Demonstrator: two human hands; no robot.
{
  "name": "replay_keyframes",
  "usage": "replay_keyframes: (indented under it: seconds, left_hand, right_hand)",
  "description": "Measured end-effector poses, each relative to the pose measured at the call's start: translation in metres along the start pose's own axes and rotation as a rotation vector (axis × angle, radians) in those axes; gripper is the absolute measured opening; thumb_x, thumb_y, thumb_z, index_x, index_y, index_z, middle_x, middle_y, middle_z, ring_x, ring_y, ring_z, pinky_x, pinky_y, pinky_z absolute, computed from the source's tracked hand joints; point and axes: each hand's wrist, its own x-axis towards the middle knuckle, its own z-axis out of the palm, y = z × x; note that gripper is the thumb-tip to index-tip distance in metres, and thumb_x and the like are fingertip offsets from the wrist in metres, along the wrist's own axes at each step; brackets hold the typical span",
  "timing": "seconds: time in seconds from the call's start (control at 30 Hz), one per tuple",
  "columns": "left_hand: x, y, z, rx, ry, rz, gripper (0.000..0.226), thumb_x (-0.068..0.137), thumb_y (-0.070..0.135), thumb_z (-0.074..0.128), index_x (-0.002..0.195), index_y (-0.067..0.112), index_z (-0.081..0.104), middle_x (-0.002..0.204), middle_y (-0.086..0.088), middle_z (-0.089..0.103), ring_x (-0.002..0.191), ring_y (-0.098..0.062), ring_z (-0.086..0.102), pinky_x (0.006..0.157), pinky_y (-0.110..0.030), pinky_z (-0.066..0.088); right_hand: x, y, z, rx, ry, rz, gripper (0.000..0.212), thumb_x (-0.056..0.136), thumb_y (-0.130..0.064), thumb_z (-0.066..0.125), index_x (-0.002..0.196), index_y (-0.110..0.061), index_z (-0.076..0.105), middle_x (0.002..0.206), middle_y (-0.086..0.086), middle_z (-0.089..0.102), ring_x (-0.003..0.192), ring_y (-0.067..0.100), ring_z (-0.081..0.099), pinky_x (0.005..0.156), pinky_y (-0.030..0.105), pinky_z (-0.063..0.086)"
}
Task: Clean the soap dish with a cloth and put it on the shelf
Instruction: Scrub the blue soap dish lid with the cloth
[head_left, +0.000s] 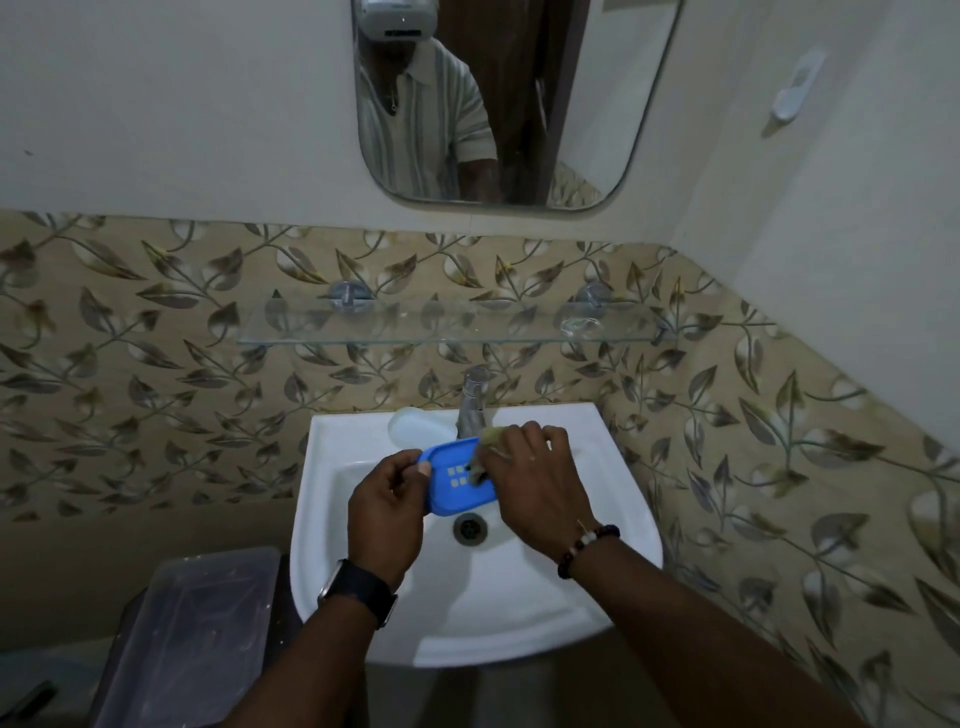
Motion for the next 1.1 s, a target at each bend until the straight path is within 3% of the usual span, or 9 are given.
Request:
replay_keyframes:
  seconds: [0.23,0.3,0.37,0.47,0.6,0.7,0.8,0.9,1.1]
  left_hand:
    - [-0.008,0.002,0.008,-0.045,0.109,-0.049,0.016,0.097,0.013,0.066,0.112,0.011,0.069,0.104,-0.011,0.074,0.098,-0.03,0.071,0.089,-0.058,0.059]
    - [-0.013,-0.002,0.009,-0.03,0.087,-0.053,0.019,0.097,0.013,0.065,0.116,0.015,0.068,0.1,-0.011,0.073,0.098,-0.031,0.071,0.089,-0.059,0.059]
    - [-0.017,-0.002,0.01,-0.029,0.058,-0.043,0.026,0.098,0.011,0.063,0.121,0.023,0.067,0.095,-0.012,0.072,0.093,-0.031,0.071,0.086,-0.057,0.06]
    - [-0.015,0.002,0.012,-0.055,0.024,-0.042,0.03,0.1,0.009,0.06,0.122,0.028,0.069,0.091,-0.011,0.07,0.088,-0.034,0.069,0.08,-0.054,0.062]
    - [-0.009,0.008,0.01,-0.136,0.027,-0.108,0.027,0.103,0.008,0.054,0.11,0.024,0.075,0.094,-0.004,0.073,0.094,-0.032,0.071,0.078,-0.05,0.063]
    - [-0.006,0.011,0.007,-0.22,-0.006,-0.174,0.029,0.103,0.004,0.051,0.102,0.019,0.075,0.102,-0.008,0.075,0.09,-0.027,0.073,0.07,-0.043,0.063]
    - [-0.002,0.017,0.007,-0.301,-0.077,-0.303,0.03,0.102,0.001,0.049,0.1,0.015,0.075,0.094,-0.01,0.075,0.071,-0.016,0.073,0.058,-0.028,0.06]
    - [0.005,0.022,0.005,-0.335,-0.153,-0.429,0.027,0.101,0.0,0.049,0.101,0.008,0.074,0.097,-0.016,0.075,0.07,-0.02,0.074,0.058,-0.031,0.062]
    - [0.005,0.032,-0.008,-0.375,-0.302,-0.604,0.029,0.103,0.007,0.046,0.106,0.002,0.075,0.109,-0.022,0.071,0.082,-0.028,0.075,0.068,-0.036,0.065]
  right_hand:
    - [-0.008,-0.039,-0.001,0.304,-0.299,0.401,0.023,0.094,-0.03,0.04,0.098,-0.026,0.062,0.101,0.0,0.061,0.098,0.025,0.054,0.085,0.04,0.042]
    - [-0.012,-0.044,-0.007,0.676,-0.363,0.473,0.024,0.097,-0.026,0.042,0.095,-0.023,0.065,0.095,0.004,0.066,0.087,0.027,0.066,0.081,0.047,0.054]
    - [-0.015,-0.043,-0.015,1.175,-0.369,0.581,0.026,0.098,-0.019,0.043,0.092,-0.019,0.068,0.08,0.014,0.069,0.061,0.03,0.07,0.062,0.055,0.059]
    - [-0.018,-0.03,-0.02,1.481,-0.196,0.685,0.028,0.094,-0.011,0.045,0.094,-0.018,0.072,0.078,0.023,0.071,0.05,0.029,0.063,0.047,0.043,0.055]
    - [-0.026,-0.008,-0.014,1.622,0.226,0.815,0.036,0.097,0.003,0.044,0.093,-0.017,0.073,0.084,0.011,0.076,0.055,0.018,0.063,0.043,0.027,0.052]
    - [-0.038,-0.006,-0.006,1.387,0.288,0.639,0.03,0.099,-0.003,0.05,0.101,-0.024,0.071,0.112,0.005,0.062,0.065,0.015,0.064,0.045,0.028,0.052]
    - [-0.046,-0.018,0.004,0.993,0.155,0.217,0.029,0.096,-0.008,0.062,0.123,-0.018,0.064,0.134,-0.013,0.047,0.111,0.016,0.06,0.08,0.027,0.057]
    - [-0.052,-0.013,0.017,0.411,0.124,-0.112,0.046,0.085,-0.006,0.068,0.126,-0.025,0.06,0.15,0.0,0.041,0.14,0.027,0.041,0.101,0.041,0.041]
    - [-0.041,0.001,0.012,0.331,0.118,-0.158,0.04,0.087,-0.007,0.059,0.119,-0.031,0.055,0.119,-0.008,0.056,0.111,0.02,0.056,0.097,0.043,0.034]
